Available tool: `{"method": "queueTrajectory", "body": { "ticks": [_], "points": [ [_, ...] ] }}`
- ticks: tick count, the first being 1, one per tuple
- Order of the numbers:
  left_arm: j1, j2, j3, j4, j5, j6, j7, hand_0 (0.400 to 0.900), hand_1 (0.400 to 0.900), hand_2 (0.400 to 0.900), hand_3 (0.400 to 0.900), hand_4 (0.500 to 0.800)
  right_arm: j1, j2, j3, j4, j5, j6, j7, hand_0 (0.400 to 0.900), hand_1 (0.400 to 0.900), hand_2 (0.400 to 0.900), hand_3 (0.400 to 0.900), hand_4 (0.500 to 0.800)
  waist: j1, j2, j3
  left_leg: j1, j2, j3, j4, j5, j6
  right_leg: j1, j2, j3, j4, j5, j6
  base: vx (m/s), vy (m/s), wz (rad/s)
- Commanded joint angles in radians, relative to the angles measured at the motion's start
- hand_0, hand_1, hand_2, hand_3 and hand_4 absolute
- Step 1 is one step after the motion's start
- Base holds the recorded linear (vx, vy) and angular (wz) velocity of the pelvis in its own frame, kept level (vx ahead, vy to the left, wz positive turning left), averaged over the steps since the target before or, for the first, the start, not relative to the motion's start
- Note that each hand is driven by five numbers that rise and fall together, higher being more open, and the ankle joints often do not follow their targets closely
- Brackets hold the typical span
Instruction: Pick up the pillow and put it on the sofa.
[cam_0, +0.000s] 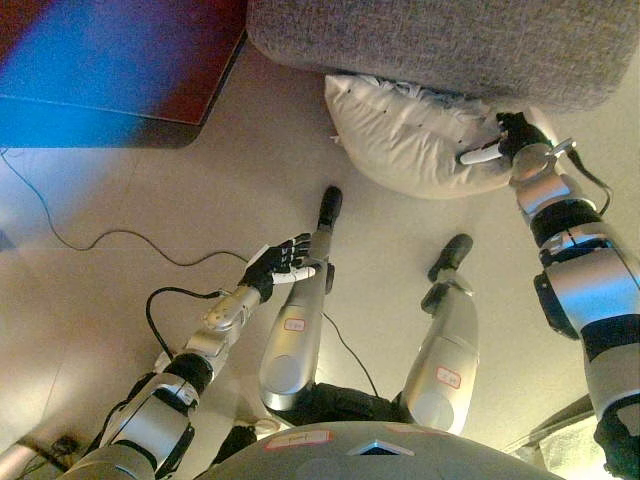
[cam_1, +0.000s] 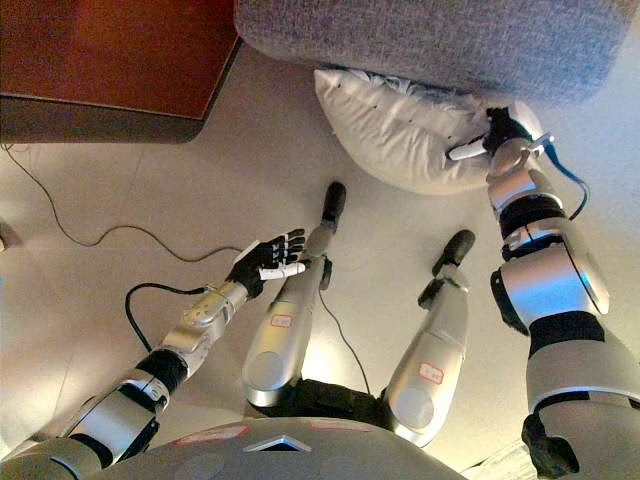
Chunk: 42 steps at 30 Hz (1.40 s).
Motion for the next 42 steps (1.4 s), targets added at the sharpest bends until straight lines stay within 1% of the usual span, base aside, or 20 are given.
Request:
{"method": "queueTrajectory", "body": {
  "ticks": [1,3,8,12,13,15,16,17,18,19,20,22,25,32,36,38,41,42],
  "points": [
    [0.062,0.042,-0.027,-0.088,-0.078,-0.074,0.006,0.900,0.900,0.900,0.900,0.800,-0.100,-0.133,0.060,-0.006,-0.063,0.010,-0.007,0.900,0.900,0.900,0.900,0.800,0.028,0.104,0.008,-0.034,0.072,0.012,-0.029,-0.002,0.018,-0.085,-0.029,0.059,-0.005,0.072,0.012,-0.02,0.030,0.08],
    [0.077,0.050,-0.026,-0.110,-0.107,-0.104,-0.001,0.900,0.900,0.900,0.900,0.800,-0.132,-0.144,0.075,-0.003,-0.086,0.022,-0.006,0.900,0.900,0.900,0.900,0.800,0.038,0.118,0.008,-0.075,0.066,0.008,-0.018,0.003,0.020,-0.121,-0.031,0.066,0.010,0.067,0.010,-0.03,0.048,0.04],
    [0.106,0.057,-0.033,-0.177,-0.149,-0.148,-0.001,0.900,0.900,0.900,0.900,0.800,-0.209,-0.159,0.109,0.002,-0.102,0.058,0.009,0.900,0.900,0.900,0.900,0.800,0.060,0.152,0.008,-0.151,0.050,-0.007,0.002,0.013,0.023,-0.196,-0.035,0.085,0.039,0.059,0.010,-0.02,0.065,0.06],
    [0.129,0.058,-0.036,-0.225,-0.194,-0.168,-0.007,0.900,0.900,0.900,0.900,0.800,-0.271,-0.160,0.141,-0.006,-0.104,0.073,0.041,0.900,0.900,0.900,0.900,0.800,0.078,0.169,0.008,-0.206,0.039,-0.025,0.015,0.020,0.025,-0.246,-0.036,0.101,0.046,0.055,0.010,-0.02,0.054,0.09],
    [0.131,0.061,-0.035,-0.241,-0.197,-0.164,-0.003,0.900,0.900,0.900,0.900,0.800,-0.282,-0.157,0.146,-0.008,-0.101,0.076,0.045,0.900,0.900,0.900,0.900,0.800,0.082,0.171,0.008,-0.218,0.038,-0.027,0.016,0.021,0.025,-0.255,-0.037,0.103,0.047,0.055,0.011,-0.02,0.034,0.07],
    [0.141,0.065,-0.034,-0.261,-0.198,-0.168,0.002,0.900,0.900,0.900,0.900,0.800,-0.301,-0.154,0.157,-0.007,-0.085,0.066,0.077,0.900,0.900,0.900,0.900,0.800,0.091,0.174,0.008,-0.233,0.036,-0.033,0.013,0.025,0.026,-0.268,-0.035,0.106,0.045,0.055,0.011,-0.02,0.016,0.07],
    [0.144,0.066,-0.032,-0.272,-0.194,-0.167,0.003,0.900,0.900,0.900,0.900,0.800,-0.307,-0.152,0.160,-0.008,-0.067,0.058,0.100,0.800,0.800,0.800,0.800,0.740,0.095,0.174,0.008,-0.237,0.035,-0.035,0.010,0.027,0.026,-0.270,-0.034,0.106,0.040,0.055,0.011,-0.01,0.011,0.07],
    [0.148,0.072,-0.032,-0.282,-0.196,-0.167,0.002,0.900,0.900,0.900,0.900,0.800,-0.308,-0.151,0.160,-0.013,-0.038,0.043,0.110,0.582,0.582,0.582,0.582,0.609,0.098,0.174,0.008,-0.243,0.035,-0.038,0.007,0.030,0.025,-0.271,-0.034,0.104,0.035,0.056,0.012,-0.01,0.019,0.06],
    [0.152,0.076,-0.031,-0.294,-0.199,-0.164,0.003,0.900,0.900,0.900,0.900,0.800,-0.311,-0.150,0.158,-0.015,-0.009,0.035,0.119,0.400,0.400,0.400,0.400,0.500,0.100,0.174,0.008,-0.242,0.034,-0.039,0.006,0.030,0.025,-0.270,-0.034,0.103,0.033,0.056,0.013,-0.01,0.013,0.04],
    [0.153,0.076,-0.031,-0.294,-0.199,-0.164,0.003,0.900,0.900,0.900,0.900,0.800,-0.311,-0.149,0.158,-0.015,-0.009,0.035,0.119,0.400,0.400,0.400,0.400,0.500,0.100,0.174,0.008,-0.242,0.034,-0.039,0.006,0.030,0.025,-0.270,-0.034,0.103,0.033,0.056,0.013,0.00,0.000,0.00],
    [0.158,0.079,-0.023,-0.300,-0.205,-0.164,-0.006,0.900,0.900,0.900,0.900,0.800,-0.310,-0.148,0.152,-0.020,0.013,0.017,0.120,0.400,0.400,0.400,0.400,0.500,0.102,0.174,0.008,-0.241,0.034,-0.040,0.005,0.030,0.023,-0.268,-0.034,0.102,0.028,0.056,0.014,-0.01,0.031,-0.01],
    [0.164,0.083,-0.017,-0.319,-0.201,-0.153,-0.004,0.900,0.900,0.900,0.900,0.800,-0.305,-0.148,0.139,-0.027,0.025,0.003,0.118,0.400,0.400,0.400,0.400,0.500,0.103,0.171,0.008,-0.235,0.035,-0.039,0.002,0.029,0.023,-0.261,-0.035,0.098,0.020,0.058,0.016,-0.01,0.019,-0.01],
    [0.172,0.086,-0.016,-0.328,-0.201,-0.149,-0.001,0.900,0.900,0.900,0.900,0.800,-0.298,-0.156,0.122,-0.033,0.011,-0.026,0.101,0.400,0.400,0.400,0.400,0.500,0.102,0.166,0.008,-0.223,0.039,-0.035,-0.005,0.029,0.021,-0.246,-0.038,0.089,0.006,0.066,0.020,0.00,0.015,-0.02],
    [0.190,0.088,-0.018,-0.332,-0.211,-0.142,-0.012,0.900,0.900,0.900,0.900,0.800,-0.301,-0.176,0.113,-0.038,0.012,-0.072,0.120,0.400,0.400,0.400,0.400,0.500,0.094,0.165,0.008,-0.181,0.045,-0.020,-0.009,0.023,0.018,-0.211,-0.044,0.075,-0.013,0.078,0.024,0.00,0.019,-0.02],
    [0.199,0.089,-0.011,-0.325,-0.208,-0.125,-0.025,0.900,0.900,0.900,0.900,0.800,-0.278,-0.182,0.104,-0.051,0.033,-0.120,0.167,0.400,0.400,0.400,0.400,0.500,0.087,0.154,0.008,-0.141,0.045,-0.016,-0.011,0.013,0.017,-0.173,-0.046,0.064,-0.027,0.083,0.023,0.01,-0.003,-0.01],
    [0.202,0.094,-0.003,-0.319,-0.206,-0.108,-0.039,0.900,0.900,0.900,0.900,0.800,-0.249,-0.183,0.100,-0.067,0.055,-0.152,0.195,0.400,0.400,0.400,0.400,0.500,0.081,0.141,0.008,-0.108,0.047,-0.011,-0.018,0.008,0.017,-0.137,-0.048,0.052,-0.046,0.091,0.024,0.03,-0.025,-0.05],
    [0.203,0.106,0.015,-0.294,-0.208,-0.084,-0.064,0.900,0.900,0.900,0.900,0.800,-0.208,-0.187,0.087,-0.092,0.087,-0.200,0.261,0.400,0.400,0.400,0.400,0.500,0.070,0.111,0.008,-0.046,0.056,0.001,-0.032,0.000,0.014,-0.067,-0.050,0.027,-0.084,0.104,0.029,0.03,-0.061,-0.08],
    [0.200,0.109,0.022,-0.277,-0.211,-0.069,-0.072,0.900,0.900,0.900,0.900,0.800,-0.190,-0.191,0.085,-0.100,0.112,-0.226,0.285,0.400,0.400,0.400,0.400,0.500,0.065,0.097,0.008,-0.017,0.061,0.006,-0.037,-0.003,0.013,-0.037,-0.051,0.017,-0.097,0.110,0.032,0.02,-0.072,-0.08]
  ]
}}
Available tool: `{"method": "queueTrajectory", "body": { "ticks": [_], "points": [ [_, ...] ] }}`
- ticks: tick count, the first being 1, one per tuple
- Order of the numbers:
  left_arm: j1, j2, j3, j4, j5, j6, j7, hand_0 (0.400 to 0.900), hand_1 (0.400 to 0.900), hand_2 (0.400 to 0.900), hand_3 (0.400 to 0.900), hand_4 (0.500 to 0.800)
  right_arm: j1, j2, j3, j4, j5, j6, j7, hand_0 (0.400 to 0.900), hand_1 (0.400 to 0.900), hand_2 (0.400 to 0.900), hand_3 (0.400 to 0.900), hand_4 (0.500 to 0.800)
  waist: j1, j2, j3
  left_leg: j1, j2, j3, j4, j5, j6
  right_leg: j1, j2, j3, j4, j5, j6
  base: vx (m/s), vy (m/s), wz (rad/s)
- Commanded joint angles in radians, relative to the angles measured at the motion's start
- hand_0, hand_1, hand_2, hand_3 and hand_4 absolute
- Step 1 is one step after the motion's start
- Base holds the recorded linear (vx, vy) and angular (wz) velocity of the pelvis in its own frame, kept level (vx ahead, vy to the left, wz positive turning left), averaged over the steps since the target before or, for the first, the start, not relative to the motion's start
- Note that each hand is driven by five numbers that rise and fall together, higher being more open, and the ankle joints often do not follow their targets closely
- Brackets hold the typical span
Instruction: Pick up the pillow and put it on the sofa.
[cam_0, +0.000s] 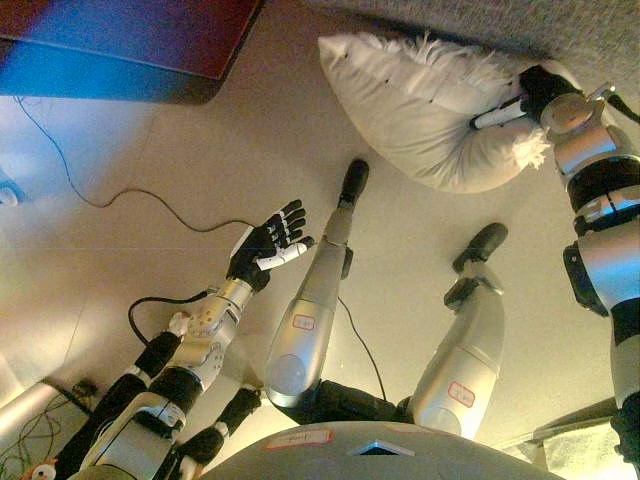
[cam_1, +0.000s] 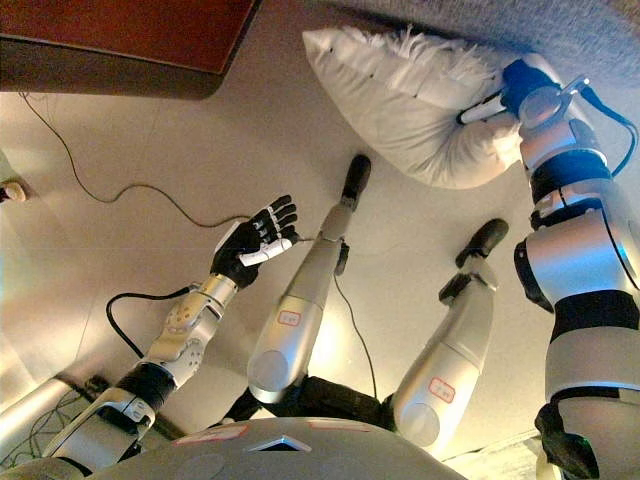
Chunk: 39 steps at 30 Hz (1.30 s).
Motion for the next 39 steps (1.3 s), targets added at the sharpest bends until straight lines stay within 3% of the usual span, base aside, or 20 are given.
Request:
{"method": "queueTrajectory", "body": {
  "ticks": [1,4,11,20,22,24,32,39],
  "points": [
    [0.076,0.045,-0.024,-0.031,-0.033,0.013,-0.042,0.900,0.900,0.900,0.900,0.800,-0.066,-0.120,0.006,-0.133,0.111,-0.147,0.064,0.400,0.400,0.400,0.400,0.500,-0.013,0.067,0.008,0.065,0.082,0.019,-0.057,-0.033,0.012,0.059,-0.036,-0.009,-0.147,0.110,0.032,0.03,-0.074,-0.10],
    [0.069,0.044,0.003,0.023,-0.025,0.049,-0.048,0.900,0.900,0.900,0.900,0.800,-0.008,-0.114,-0.017,-0.203,0.147,-0.179,0.134,0.400,0.400,0.400,0.400,0.500,-0.029,0.019,0.008,0.145,0.101,0.035,-0.066,-0.046,0.006,0.143,-0.036,-0.036,-0.181,0.122,0.038,0.04,-0.084,-0.15],
    [0.056,0.029,0.070,0.183,0.051,0.116,-0.072,0.900,0.900,0.900,0.900,0.800,0.090,-0.140,-0.049,-0.420,0.204,-0.157,0.280,0.400,0.400,0.400,0.400,0.500,-0.057,-0.092,0.005,0.343,0.146,0.057,-0.105,-0.061,-0.006,0.357,-0.008,-0.072,-0.253,0.131,0.042,0.06,-0.095,-0.07],
    [0.072,0.022,0.164,0.378,0.229,0.182,-0.076,0.900,0.900,0.900,0.900,0.800,0.262,-0.165,-0.121,-0.641,0.345,-0.114,0.458,0.400,0.400,0.400,0.400,0.500,-0.066,-0.205,-0.128,0.529,0.214,0.083,-0.154,-0.079,-0.028,0.601,0.045,-0.120,-0.354,0.117,0.029,0.14,-0.102,0.01],
    [0.090,0.024,0.185,0.412,0.274,0.208,-0.079,0.900,0.900,0.900,0.900,0.800,0.301,-0.171,-0.152,-0.721,0.400,-0.062,0.521,0.400,0.400,0.400,0.400,0.500,-0.066,-0.232,-0.166,0.580,0.231,0.085,-0.160,-0.085,-0.032,0.666,0.058,-0.125,-0.370,0.108,0.028,0.23,-0.093,0.03],
    [0.099,0.025,0.196,0.435,0.300,0.218,-0.087,0.900,0.900,0.900,0.900,0.800,0.315,-0.174,-0.169,-0.743,0.440,-0.053,0.546,0.400,0.400,0.400,0.400,0.500,-0.066,-0.247,-0.187,0.605,0.239,0.083,-0.163,-0.089,-0.035,0.696,0.065,-0.126,-0.380,0.104,0.028,0.22,-0.093,0.06],
    [0.171,0.044,0.221,0.542,0.433,0.251,-0.117,0.900,0.900,0.900,0.900,0.800,0.184,-0.211,-0.221,-0.581,0.623,0.005,0.544,0.400,0.400,0.400,0.400,0.500,-0.013,-0.296,-0.303,0.719,0.264,0.073,-0.190,-0.108,-0.039,0.838,0.093,-0.157,-0.408,0.086,0.034,0.26,-0.062,0.13],
    [0.213,0.036,0.222,0.617,0.472,0.219,-0.123,0.900,0.900,0.900,0.900,0.800,0.002,-0.210,-0.212,-0.336,0.685,0.052,0.501,0.400,0.400,0.400,0.400,0.500,0.042,-0.300,-0.359,0.763,0.264,0.058,-0.217,-0.101,-0.044,0.926,0.094,-0.196,-0.437,0.073,0.038,0.20,0.049,0.19]
  ]
}}
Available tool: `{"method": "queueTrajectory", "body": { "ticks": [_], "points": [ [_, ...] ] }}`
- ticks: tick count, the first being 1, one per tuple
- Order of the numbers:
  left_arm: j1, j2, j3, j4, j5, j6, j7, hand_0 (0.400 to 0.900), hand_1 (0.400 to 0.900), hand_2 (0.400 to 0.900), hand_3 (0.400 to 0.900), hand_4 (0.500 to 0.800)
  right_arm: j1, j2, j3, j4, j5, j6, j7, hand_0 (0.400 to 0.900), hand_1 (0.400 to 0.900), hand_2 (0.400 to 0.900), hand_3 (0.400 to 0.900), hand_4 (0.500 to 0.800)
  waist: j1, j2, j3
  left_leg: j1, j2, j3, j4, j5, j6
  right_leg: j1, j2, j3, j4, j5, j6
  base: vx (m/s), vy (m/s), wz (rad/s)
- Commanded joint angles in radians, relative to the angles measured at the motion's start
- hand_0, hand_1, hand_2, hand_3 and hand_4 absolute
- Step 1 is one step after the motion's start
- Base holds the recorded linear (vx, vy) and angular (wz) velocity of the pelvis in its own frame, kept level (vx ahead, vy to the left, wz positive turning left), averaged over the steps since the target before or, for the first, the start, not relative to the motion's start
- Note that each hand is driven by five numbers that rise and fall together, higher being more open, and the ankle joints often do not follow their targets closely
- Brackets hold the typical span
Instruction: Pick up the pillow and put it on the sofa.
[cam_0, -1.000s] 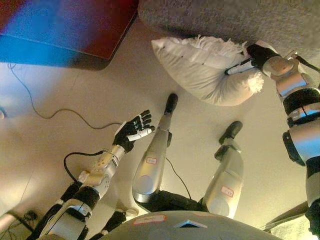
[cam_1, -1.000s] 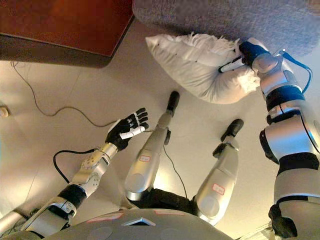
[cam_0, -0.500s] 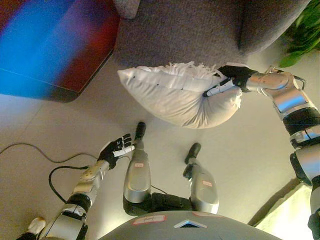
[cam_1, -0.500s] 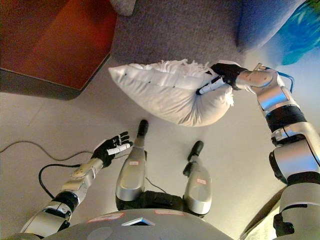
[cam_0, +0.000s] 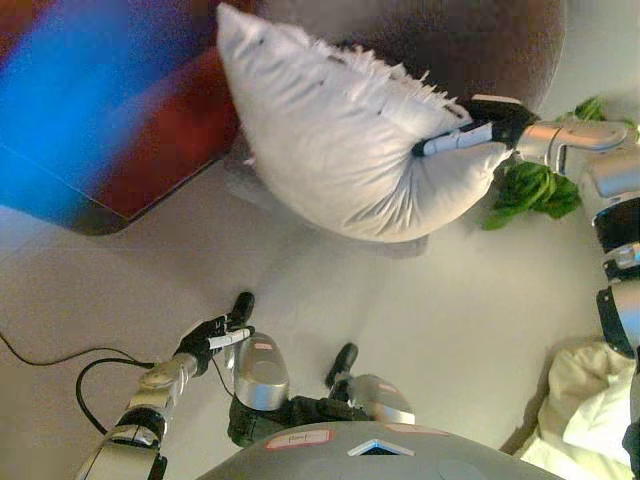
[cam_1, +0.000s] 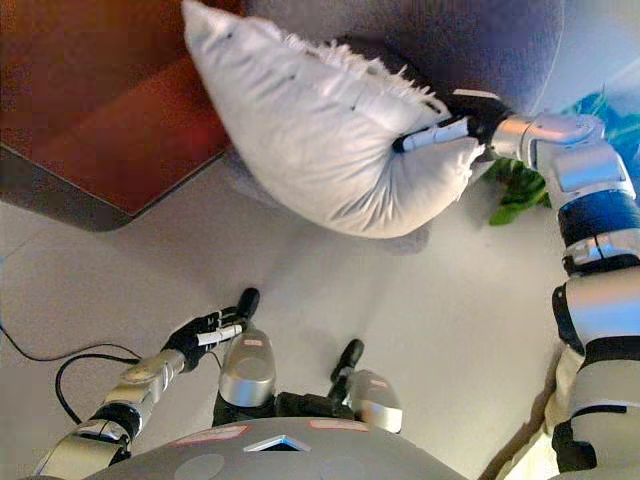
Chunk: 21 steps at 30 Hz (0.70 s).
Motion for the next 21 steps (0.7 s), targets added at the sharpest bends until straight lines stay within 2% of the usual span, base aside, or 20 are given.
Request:
{"method": "queueTrajectory", "body": {
  "ticks": [1,3,8,10,15,20,21],
  "points": [
    [0.120,0.033,-0.091,0.089,0.062,-0.027,-0.020,0.900,0.900,0.900,0.900,0.800,-0.211,-0.044,-0.068,0.099,0.178,-0.031,-0.039,0.400,0.400,0.400,0.400,0.500,0.066,0.004,-0.191,0.073,0.070,0.027,-0.040,-0.007,0.021,0.011,-0.110,-0.018,0.086,-0.016,0.078,0.20,0.037,0.27],
    [0.127,0.034,-0.089,0.097,0.076,-0.030,-0.020,0.900,0.900,0.900,0.900,0.800,-0.240,-0.051,-0.065,0.156,0.149,-0.010,-0.065,0.400,0.400,0.400,0.400,0.500,0.078,0.006,-0.197,0.076,0.073,0.020,-0.037,-0.006,0.018,0.024,-0.114,-0.028,0.089,-0.021,0.079,0.20,0.044,0.28],
    [0.141,0.038,-0.094,0.108,0.081,-0.047,-0.014,0.900,0.900,0.900,0.900,0.800,-0.284,-0.060,-0.087,0.275,0.214,0.063,-0.158,0.400,0.400,0.400,0.400,0.500,0.110,0.019,-0.196,0.071,0.079,0.000,-0.037,0.009,0.011,0.050,-0.117,-0.058,0.106,-0.038,0.080,0.16,0.028,0.27],
    [0.133,0.047,-0.097,0.098,0.070,-0.050,-0.018,0.900,0.900,0.900,0.900,0.800,-0.297,-0.073,-0.096,0.299,0.223,0.068,-0.200,0.400,0.400,0.400,0.400,0.500,0.123,0.025,-0.187,0.047,0.078,-0.015,-0.031,0.015,0.009,0.046,-0.116,-0.071,0.118,-0.048,0.078,-0.02,-0.034,0.29],
    [0.064,0.075,-0.128,0.031,0.004,-0.092,-0.045,0.900,0.900,0.900,0.900,0.800,-0.333,-0.061,-0.079,0.285,0.290,0.049,-0.227,0.400,0.400,0.400,0.400,0.500,0.150,0.058,-0.102,-0.087,0.060,-0.080,-0.011,0.037,0.004,-0.045,-0.119,-0.096,0.159,-0.066,0.064,-0.29,-0.091,0.19],
    [0.022,0.050,-0.175,-0.025,-0.059,-0.101,-0.043,0.900,0.900,0.900,0.900,0.800,-0.367,-0.038,-0.084,0.319,0.282,0.002,-0.236,0.400,0.400,0.400,0.400,0.500,0.158,0.119,-0.035,-0.164,0.050,-0.115,0.012,0.033,0.001,-0.122,-0.134,-0.102,0.212,-0.107,0.047,-0.19,0.006,0.04],
    [0.016,0.049,-0.180,-0.037,-0.071,-0.103,-0.042,0.900,0.900,0.900,0.900,0.800,-0.375,-0.036,-0.085,0.327,0.272,-0.003,-0.249,0.400,0.400,0.400,0.400,0.500,0.163,0.131,-0.018,-0.193,0.043,-0.122,0.028,0.047,0.002,-0.151,-0.145,-0.109,0.232,-0.096,0.038,-0.16,-0.017,0.01]
  ]
}}
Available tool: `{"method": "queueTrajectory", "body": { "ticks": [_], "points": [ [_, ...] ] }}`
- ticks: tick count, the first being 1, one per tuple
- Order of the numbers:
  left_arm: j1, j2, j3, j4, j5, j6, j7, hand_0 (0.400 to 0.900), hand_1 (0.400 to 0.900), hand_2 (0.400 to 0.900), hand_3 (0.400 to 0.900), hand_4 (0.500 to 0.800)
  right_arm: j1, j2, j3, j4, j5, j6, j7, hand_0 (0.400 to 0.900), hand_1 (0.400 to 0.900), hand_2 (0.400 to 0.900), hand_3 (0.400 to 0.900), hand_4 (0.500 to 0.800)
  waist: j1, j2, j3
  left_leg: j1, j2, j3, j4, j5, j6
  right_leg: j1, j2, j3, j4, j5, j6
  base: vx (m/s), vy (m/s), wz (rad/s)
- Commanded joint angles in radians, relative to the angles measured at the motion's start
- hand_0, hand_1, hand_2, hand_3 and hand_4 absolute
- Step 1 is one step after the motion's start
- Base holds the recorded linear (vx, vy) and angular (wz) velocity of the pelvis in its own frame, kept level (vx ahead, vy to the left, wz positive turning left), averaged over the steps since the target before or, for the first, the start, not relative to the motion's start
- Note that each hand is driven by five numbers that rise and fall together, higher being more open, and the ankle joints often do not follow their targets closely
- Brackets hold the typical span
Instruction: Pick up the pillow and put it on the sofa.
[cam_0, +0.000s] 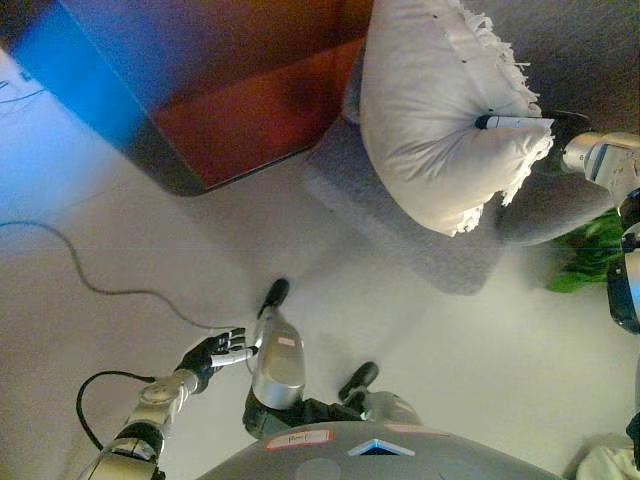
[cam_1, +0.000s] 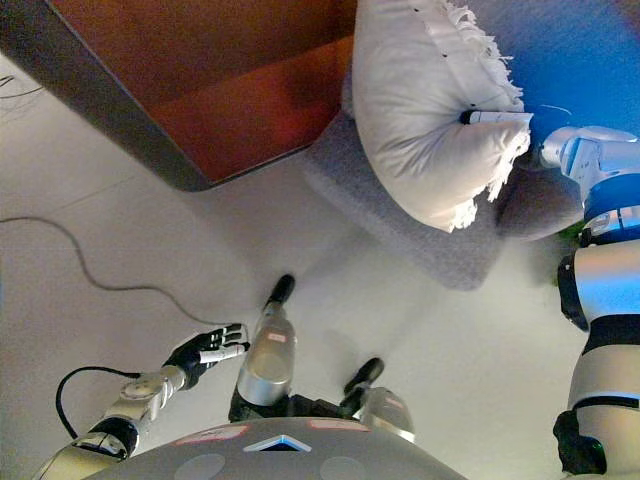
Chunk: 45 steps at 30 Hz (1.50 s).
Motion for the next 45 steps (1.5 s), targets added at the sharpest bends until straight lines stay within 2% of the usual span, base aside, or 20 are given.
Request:
{"method": "queueTrajectory", "body": {
  "ticks": [1,7,11,13,16,23,24,25,26,34,41,45],
  "points": [
    [-0.019,0.045,-0.086,-0.048,-0.076,-0.062,-0.013,0.900,0.900,0.900,0.900,0.800,-0.257,-0.041,-0.061,-0.053,0.118,-0.141,-0.016,0.400,0.400,0.400,0.400,0.500,0.031,0.008,0.025,0.004,0.067,-0.035,-0.024,-0.006,0.008,-0.061,-0.141,0.003,0.187,-0.051,0.021,-0.23,0.004,-0.04],
    [-0.022,0.056,-0.081,-0.121,-0.126,-0.085,-0.013,0.900,0.900,0.900,0.900,0.800,-0.288,-0.048,-0.053,-0.032,0.076,-0.161,-0.109,0.400,0.400,0.400,0.400,0.500,0.023,0.039,0.084,-0.071,0.059,-0.028,-0.005,0.015,0.019,-0.167,-0.160,0.025,0.254,-0.056,0.014,-0.12,-0.020,-0.09],
    [-0.028,0.051,-0.081,-0.135,-0.171,-0.100,0.002,0.900,0.900,0.900,0.900,0.800,-0.317,-0.069,-0.018,-0.016,-0.007,-0.172,-0.232,0.400,0.400,0.400,0.400,0.500,0.004,0.062,0.116,-0.099,0.062,-0.002,-0.021,0.037,0.025,-0.230,-0.166,0.047,0.294,-0.064,0.011,-0.12,0.008,-0.12],
    [-0.029,0.046,-0.080,-0.133,-0.195,-0.122,0.007,0.900,0.900,0.900,0.900,0.800,-0.339,-0.082,0.006,-0.012,-0.029,-0.169,-0.297,0.400,0.400,0.400,0.400,0.500,-0.010,0.072,0.128,-0.102,0.064,0.010,-0.028,0.042,0.027,-0.262,-0.168,0.064,0.317,-0.068,0.009,-0.12,0.029,-0.15],
    [-0.027,0.036,-0.079,-0.143,-0.197,-0.128,0.021,0.900,0.900,0.900,0.900,0.800,-0.359,-0.100,0.030,-0.018,-0.033,-0.179,-0.389,0.400,0.400,0.400,0.400,0.500,-0.030,0.086,0.137,-0.099,0.068,0.029,-0.035,0.046,0.028,-0.298,-0.174,0.090,0.349,-0.076,0.005,-0.08,0.049,-0.17],
    [-0.026,0.022,-0.077,-0.121,-0.224,-0.140,0.014,0.900,0.900,0.900,0.900,0.800,-0.368,-0.152,0.023,-0.013,-0.020,-0.151,-0.425,0.400,0.400,0.400,0.400,0.500,-0.074,0.104,0.128,-0.072,0.077,0.066,-0.045,0.039,0.027,-0.337,-0.182,0.131,0.390,-0.087,0.002,-0.05,0.037,-0.15],
    [-0.025,0.019,-0.076,-0.116,-0.223,-0.142,0.013,0.900,0.900,0.900,0.900,0.800,-0.361,-0.162,0.018,-0.008,-0.041,-0.134,-0.438,0.773,0.773,0.773,0.773,0.724,-0.080,0.106,0.123,-0.064,0.078,0.071,-0.045,0.037,0.026,-0.336,-0.183,0.134,0.393,-0.089,0.002,-0.01,0.016,-0.10],
    [-0.025,0.019,-0.076,-0.116,-0.223,-0.142,0.013,0.900,0.900,0.900,0.900,0.800,-0.360,-0.162,0.017,-0.009,-0.041,-0.133,-0.438,0.773,0.773,0.773,0.773,0.724,-0.079,0.105,0.123,-0.064,0.078,0.072,-0.045,0.037,0.026,-0.336,-0.183,0.135,0.393,-0.089,0.002,-0.01,0.040,-0.15],
    [-0.017,0.015,-0.079,-0.121,-0.236,-0.142,0.011,0.900,0.900,0.900,0.900,0.800,-0.347,-0.179,0.018,-0.001,-0.038,-0.093,-0.419,0.900,0.900,0.900,0.900,0.800,-0.089,0.110,0.112,-0.050,0.079,0.077,-0.048,0.033,0.025,-0.334,-0.185,0.141,0.394,-0.090,0.001,-0.01,0.036,-0.14],
    [-0.012,0.015,-0.062,-0.111,-0.244,-0.122,0.015,0.900,0.900,0.900,0.900,0.800,-0.340,-0.226,0.021,0.026,-0.120,-0.052,-0.370,0.900,0.900,0.900,0.900,0.800,-0.114,0.118,0.076,-0.008,0.078,0.088,-0.047,0.024,0.021,-0.326,-0.183,0.160,0.406,-0.099,-0.005,-0.02,0.017,-0.13],
    [-0.004,0.011,-0.051,-0.090,-0.246,-0.098,-0.015,0.900,0.900,0.900,0.900,0.800,-0.345,-0.263,0.051,0.031,-0.176,-0.048,-0.348,0.900,0.900,0.900,0.900,0.800,-0.136,0.120,0.049,0.024,0.083,0.097,-0.044,0.017,0.016,-0.305,-0.169,0.172,0.398,-0.108,-0.014,-0.02,-0.004,-0.10],
    [-0.001,0.009,-0.053,-0.062,-0.225,-0.088,-0.013,0.900,0.900,0.900,0.900,0.800,-0.339,-0.278,0.057,0.039,-0.191,-0.051,-0.326,0.900,0.900,0.900,0.900,0.800,-0.147,0.114,0.031,0.045,0.091,0.104,-0.041,0.012,0.013,-0.287,-0.160,0.175,0.393,-0.114,-0.020,0.02,-0.019,-0.07]
  ]
}}
